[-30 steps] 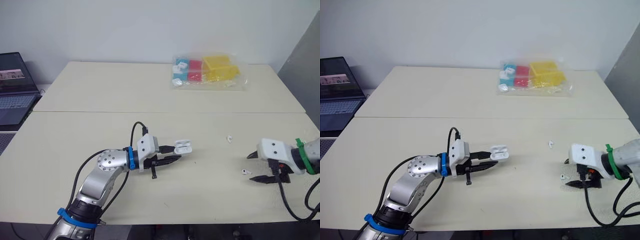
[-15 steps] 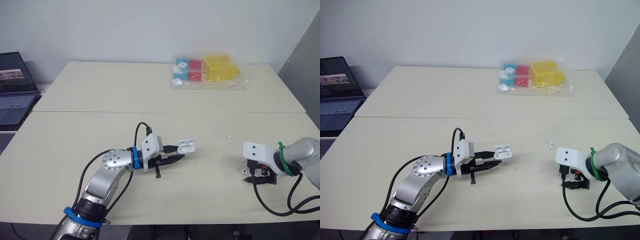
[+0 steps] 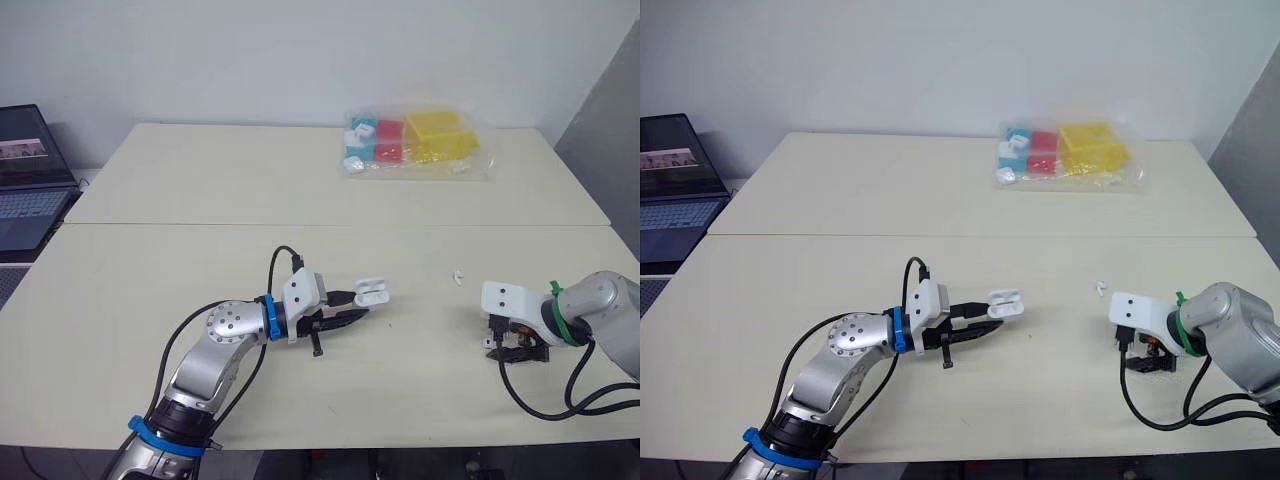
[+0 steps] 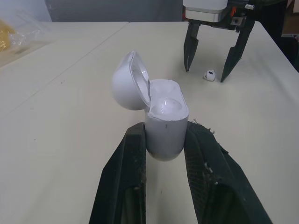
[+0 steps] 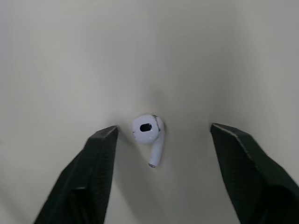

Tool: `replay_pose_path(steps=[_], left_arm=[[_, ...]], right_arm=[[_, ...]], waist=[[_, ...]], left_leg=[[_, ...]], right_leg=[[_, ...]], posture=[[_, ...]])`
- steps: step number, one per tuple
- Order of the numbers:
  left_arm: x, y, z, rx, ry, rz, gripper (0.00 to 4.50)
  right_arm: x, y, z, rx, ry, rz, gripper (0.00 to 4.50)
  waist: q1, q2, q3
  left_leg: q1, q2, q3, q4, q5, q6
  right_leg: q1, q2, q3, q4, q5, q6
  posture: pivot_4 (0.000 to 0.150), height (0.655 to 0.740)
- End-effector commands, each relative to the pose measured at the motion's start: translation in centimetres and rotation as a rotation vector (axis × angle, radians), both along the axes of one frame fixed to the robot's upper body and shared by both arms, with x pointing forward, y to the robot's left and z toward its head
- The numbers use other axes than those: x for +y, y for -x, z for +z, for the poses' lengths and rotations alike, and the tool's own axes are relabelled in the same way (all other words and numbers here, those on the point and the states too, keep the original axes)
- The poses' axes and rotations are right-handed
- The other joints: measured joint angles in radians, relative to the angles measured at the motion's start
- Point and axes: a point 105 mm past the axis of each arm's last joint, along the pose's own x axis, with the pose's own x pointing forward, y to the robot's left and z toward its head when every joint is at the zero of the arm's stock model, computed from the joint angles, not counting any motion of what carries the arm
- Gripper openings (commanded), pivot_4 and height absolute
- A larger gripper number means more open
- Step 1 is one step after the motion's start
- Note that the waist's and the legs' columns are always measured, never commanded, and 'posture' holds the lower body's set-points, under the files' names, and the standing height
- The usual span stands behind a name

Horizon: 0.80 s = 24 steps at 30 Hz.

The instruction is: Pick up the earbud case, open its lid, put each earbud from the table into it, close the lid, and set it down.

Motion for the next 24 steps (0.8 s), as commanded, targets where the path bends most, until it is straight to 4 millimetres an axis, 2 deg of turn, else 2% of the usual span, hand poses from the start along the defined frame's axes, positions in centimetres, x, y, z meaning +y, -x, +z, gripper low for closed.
replay_pose_path(steps=[1, 4, 6, 14, 17, 22, 24], left_arm=[[-0.6, 0.5, 1.1, -0.054, 0.023, -0.023, 0.78], [-0.6, 0.5, 1.1, -0.054, 0.019, -0.024, 0.78], [-0.5, 0.4, 1.0, -0.054, 0.017, -0.024, 0.78], [-0.5, 0.3, 1.0, -0.059, 0.011, -0.026, 0.78], [-0.4, -0.1, 1.4, -0.06, 0.028, -0.006, 0.78], [-0.4, -0.6, 1.9, -0.058, 0.063, 0.017, 0.78], [-0.6, -0.8, 2.4, -0.066, 0.085, 0.022, 0.78]], right_arm=[[0.5, -0.2, 0.4, -0.025, -0.001, 0.015, 2.04], [0.8, -0.1, 0.4, -0.027, -0.007, 0.025, 0.94], [1.0, -0.1, 0.5, -0.031, -0.007, 0.031, 0.39], [0.3, -0.5, 1.8, -0.073, 0.023, 0.067, 0.4], [0.6, -0.9, 4.1, -0.139, -0.029, 0.071, 0.4], [1.0, -1.1, 6.8, -0.241, -0.105, 0.093, 0.4], [1.6, -0.7, 8.6, -0.28, -0.197, 0.09, 0.4]], waist=[[0.0, 0.0, 0.0], [0.0, 0.0, 0.0], [0.0, 0.0, 0.0], [0.0, 0.0, 0.0], [0.0, 0.0, 0.0], [0.002, 0.0, 0.0], [0.002, 0.0, 0.0]], left_leg=[[0.0, 0.0, 0.0, 0.0, 0.0, 0.0], [0.001, 0.0, 0.0, 0.0, 0.0, 0.0], [0.001, 0.0, 0.0, 0.0, 0.0, 0.0], [0.0, 0.0, 0.0, 0.0, 0.0, 0.0], [0.0, 0.0, 0.0, 0.0, 0.0, 0.0], [0.0, 0.0, 0.0, 0.0, 0.0, 0.0], [0.0, 0.0, 0.0, 0.0, 0.0, 0.0]], right_leg=[[0.0, 0.0, 0.0, 0.0, 0.0, 0.0], [0.0, 0.0, 0.0, 0.001, 0.0, 0.0], [0.0, 0.0, 0.0, 0.001, 0.0, 0.0], [0.0, 0.0, 0.0, 0.0, 0.0, 0.0], [0.0, 0.0, 0.0, 0.0, 0.0, 0.0], [0.0, 0.0, 0.0, 0.0, 0.0, 0.0], [0.0, 0.0, 0.0, 0.0, 0.0, 0.0]], posture=[[0.15, 0.74], [0.15, 0.74], [0.15, 0.74], [0.15, 0.74], [0.15, 0.74], [0.15, 0.74], [0.15, 0.74]])
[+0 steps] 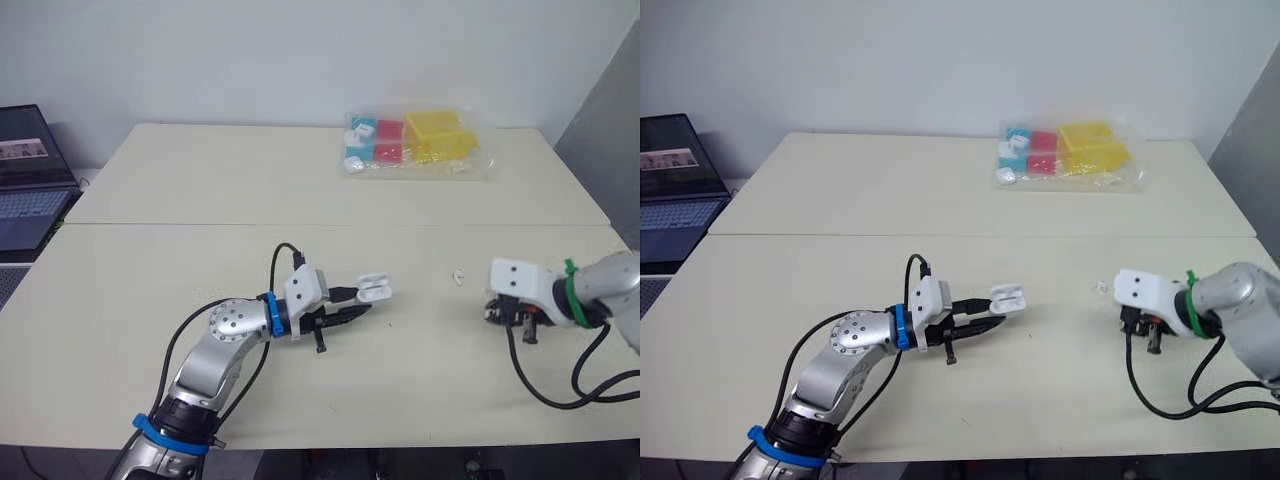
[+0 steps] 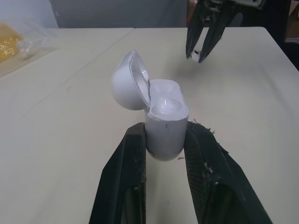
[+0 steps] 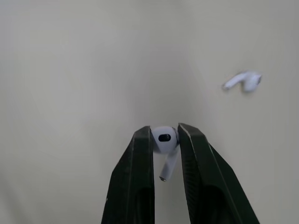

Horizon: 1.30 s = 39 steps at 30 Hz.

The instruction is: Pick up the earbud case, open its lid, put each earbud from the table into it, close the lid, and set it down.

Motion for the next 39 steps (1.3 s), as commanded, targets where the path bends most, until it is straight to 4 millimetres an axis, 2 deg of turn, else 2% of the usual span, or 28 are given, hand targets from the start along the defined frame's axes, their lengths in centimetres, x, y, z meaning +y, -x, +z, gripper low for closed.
replay_pose_path(steps=[1, 7, 10, 14, 18, 24, 32, 39], left_arm=[[-0.2, -0.5, 1.9, -0.052, 0.066, 0.012, 0.78], [-0.4, -0.7, 2.4, -0.05, 0.094, 0.014, 0.78], [-0.6, -0.8, 2.6, -0.042, 0.105, 0.006, 0.78], [-0.9, -1.0, 2.9, -0.033, 0.121, 0.007, 0.78], [-1.0, -1.1, 3.2, -0.029, 0.13, 0.01, 0.78], [-1.2, -1.4, 4.1, -0.014, 0.166, 0.027, 0.78], [-1.2, -1.5, 4.4, -0.008, 0.171, 0.027, 0.78], [-1.3, -1.6, 4.7, -0.007, 0.172, 0.018, 0.78]], right_arm=[[1.2, 0.7, 3.8, -0.1, -0.14, 0.04, 0.4], [3.2, 1.1, 7.6, -0.25, -0.379, 0.091, 0.4], [5.9, 0.9, 10.5, -0.426, -0.611, 0.129, 0.4], [8.4, 0.6, 11.8, -0.516, -0.822, 0.077, 0.4], [9.5, 0.6, 11.7, -0.539, -0.908, 0.035, 0.4], [11.4, 1.1, 9.4, -0.558, -1.051, -0.077, 0.4], [12.4, 1.3, 8.1, -0.676, -1.031, -0.07, 0.4], [13.5, 1.2, 6.7, -0.686, -1.043, -0.031, 0.4]], waist=[[0.001, 0.0, 0.0], [0.0, -0.001, 0.0], [-0.002, -0.001, 0.0], [-0.001, -0.001, 0.0], [0.0, -0.001, 0.0], [0.001, -0.001, 0.0], [-0.001, -0.001, 0.0], [-0.001, -0.001, 0.0]], left_leg=[[-0.001, 0.0, 0.0, 0.0, 0.0, 0.0], [-0.001, 0.0, 0.0, 0.0, 0.0, 0.0], [0.0, -0.001, 0.0, 0.001, 0.0, 0.0], [-0.001, -0.001, -0.001, 0.0, 0.0, 0.0], [-0.002, 0.0, -0.002, 0.0, 0.0, 0.0], [-0.005, -0.001, -0.002, 0.001, 0.0, 0.0], [-0.003, -0.001, -0.001, 0.001, 0.0, 0.0], [-0.003, -0.001, -0.001, 0.001, 0.0, 0.0]], right_leg=[[0.0, 0.0, 0.0, 0.0, 0.0, 0.0], [0.0, 0.0, 0.0, 0.0, 0.0, 0.0], [0.0, 0.001, 0.0, 0.001, 0.0, 0.0], [0.0, 0.003, 0.0, 0.001, 0.0, 0.0], [-0.001, 0.001, 0.0, 0.001, 0.0, 0.0], [-0.002, -0.001, 0.0, 0.0, 0.001, 0.001], [-0.002, 0.001, 0.0, 0.001, 0.0, 0.001], [-0.002, 0.003, 0.0, 0.001, 0.0, 0.0]], posture=[[0.15, 0.74], [0.15, 0.74], [0.15, 0.74], [0.15, 0.74], [0.15, 0.74], [0.15, 0.74], [0.15, 0.74], [0.15, 0.74]])
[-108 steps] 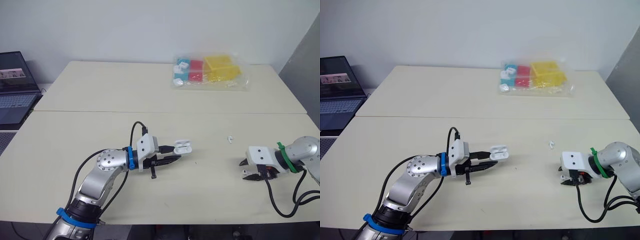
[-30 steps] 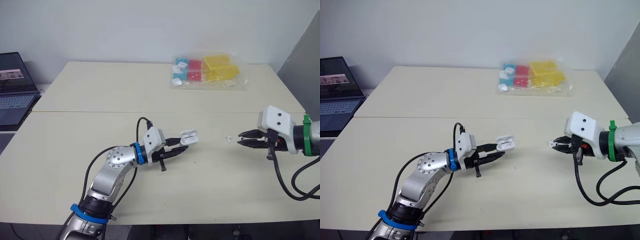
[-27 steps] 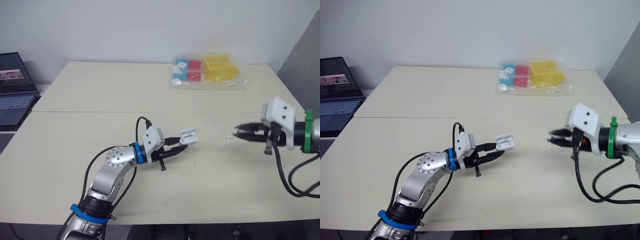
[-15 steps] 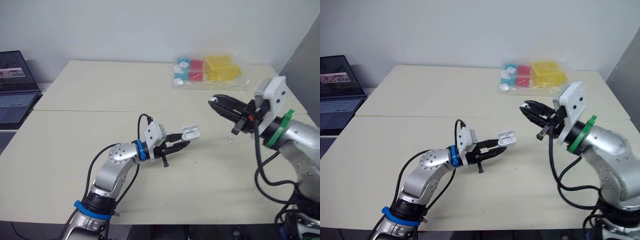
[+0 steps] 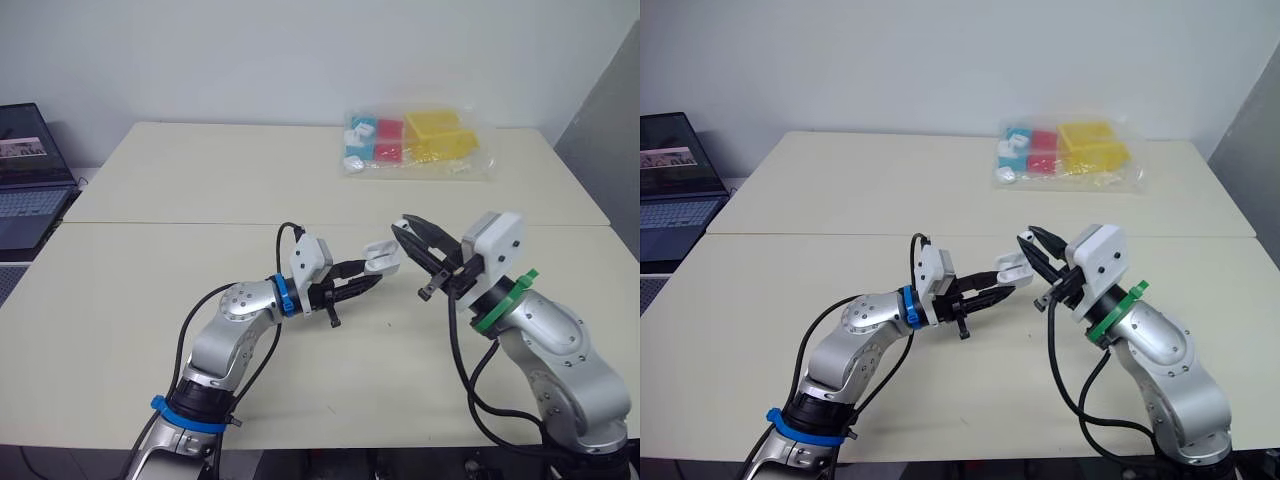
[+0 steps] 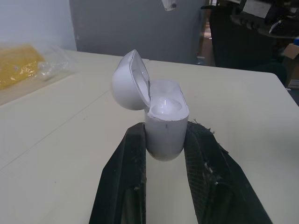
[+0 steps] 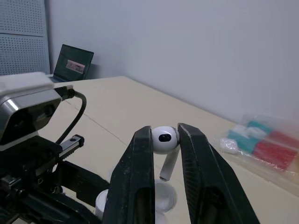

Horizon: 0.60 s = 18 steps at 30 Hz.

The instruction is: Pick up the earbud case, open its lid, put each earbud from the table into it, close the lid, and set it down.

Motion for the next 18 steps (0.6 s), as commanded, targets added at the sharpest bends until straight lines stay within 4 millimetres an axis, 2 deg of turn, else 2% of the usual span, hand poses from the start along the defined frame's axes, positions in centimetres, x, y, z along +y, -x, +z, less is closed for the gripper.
replay_pose_path(steps=[1, 14, 18], left_arm=[[-0.1, 0.2, 1.7, -0.047, 0.036, -0.013, 0.78], [0.0, 0.3, 1.9, -0.043, 0.037, -0.019, 0.78], [0.0, 0.3, 1.9, -0.04, 0.035, -0.022, 0.78]], right_arm=[[0.3, 0.4, 0.6, -0.072, -0.001, 0.016, 0.4], [-0.3, -0.5, -1.5, -0.095, 0.046, -0.026, 0.4], [-0.1, -0.5, -1.6, -0.097, 0.035, -0.018, 0.4]], waist=[[0.0, 0.0, 0.0], [0.0, 0.0, 0.0], [0.0, 0.0, 0.0]], left_leg=[[0.0, 0.0, 0.0, 0.0, 0.0, 0.0], [0.0, 0.0, 0.0, 0.0, 0.0, 0.0], [0.0, 0.0, 0.0, 0.0, 0.0, 0.0]], right_leg=[[0.0, 0.0, 0.0, 0.0, 0.0, 0.0], [0.0, 0.0, 0.0, 0.0, 0.0, 0.0], [0.0, 0.0, 0.0, 0.0, 0.0, 0.0]], posture=[[0.15, 0.74], [0.15, 0.74], [0.15, 0.74]])
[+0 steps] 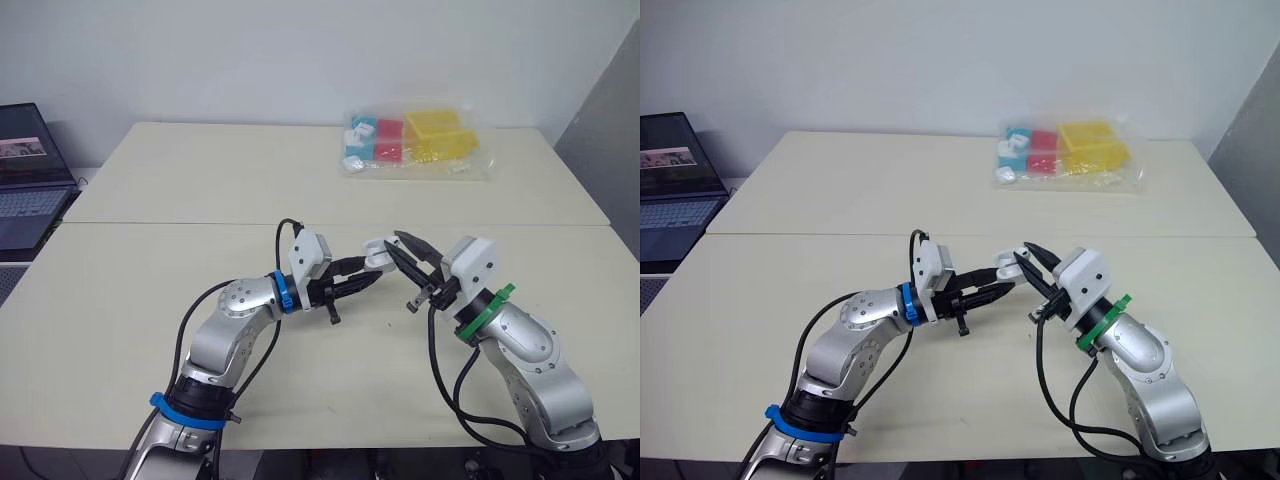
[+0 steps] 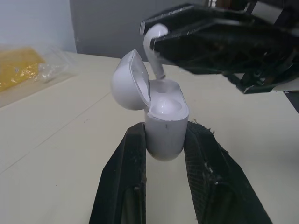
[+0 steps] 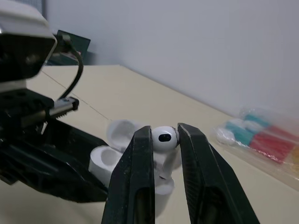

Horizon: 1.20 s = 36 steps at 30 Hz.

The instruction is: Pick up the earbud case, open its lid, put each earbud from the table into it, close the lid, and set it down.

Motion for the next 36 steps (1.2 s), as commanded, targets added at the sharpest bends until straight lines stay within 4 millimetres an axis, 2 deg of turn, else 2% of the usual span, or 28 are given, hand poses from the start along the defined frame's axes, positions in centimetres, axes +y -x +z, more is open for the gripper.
replay_pose_path(steps=[1, 11, 17, 21, 27, 35, 36], left_arm=[[-0.2, 0.3, 1.7, -0.053, 0.028, -0.016, 0.78], [-0.2, 0.3, 1.7, -0.049, 0.029, -0.014, 0.78], [-0.1, 0.4, 1.8, -0.048, 0.033, -0.015, 0.78], [-0.1, 0.4, 1.9, -0.049, 0.038, -0.017, 0.78], [-0.1, 0.4, 2.0, -0.05, 0.042, -0.018, 0.78], [-0.2, 0.4, 2.3, -0.056, 0.052, -0.017, 0.78], [-0.2, 0.4, 2.4, -0.057, 0.052, -0.017, 0.78]], right_arm=[[0.5, 0.7, 1.0, -0.051, -0.025, 0.025, 0.4], [1.3, 1.1, 0.6, -0.038, -0.036, 0.048, 0.4], [1.1, 0.9, 0.0, -0.02, -0.041, 0.023, 0.4], [0.4, 0.2, 0.0, -0.017, -0.058, -0.03, 0.4], [0.5, 0.5, -0.5, 0.006, -0.053, -0.014, 0.4], [1.0, 0.8, -0.1, 0.028, -0.111, 0.02, 0.4], [1.0, 0.8, -0.1, 0.031, -0.115, 0.022, 1.15]], waist=[[0.0, 0.0, 0.0], [0.0, 0.0, 0.0], [0.0, 0.0, 0.0], [0.0, 0.0, 0.0], [0.0, 0.0, 0.0], [0.0, 0.0, 0.0], [0.0, 0.0, 0.0]], left_leg=[[0.0, 0.0, 0.0, 0.0, 0.0, 0.0], [0.0, 0.0, 0.0, 0.0, 0.0, 0.0], [0.0, 0.0, 0.0, 0.0, 0.0, 0.0], [0.0, 0.0, 0.0, 0.0, 0.0, 0.0], [0.0, 0.0, 0.0, 0.0, 0.0, 0.0], [0.0, 0.0, 0.0, 0.0, 0.0, 0.0], [0.0, 0.0, 0.0, 0.0, 0.0, 0.0]], right_leg=[[0.0, 0.0, 0.0, 0.0, 0.0, 0.0], [0.0, 0.0, 0.0, 0.0, 0.0, 0.0], [0.0, 0.0, 0.0, 0.0, 0.0, 0.0], [0.0, 0.0, 0.0, 0.0, 0.0, 0.0], [0.0, 0.0, 0.0, 0.0, 0.0, 0.0], [0.0, 0.0, 0.0, 0.0, 0.0, 0.0], [0.0, 0.0, 0.0, 0.0, 0.0, 0.0]], posture=[[0.15, 0.74], [0.15, 0.74], [0.15, 0.74], [0.15, 0.74], [0.15, 0.74], [0.15, 0.74], [0.15, 0.74]])
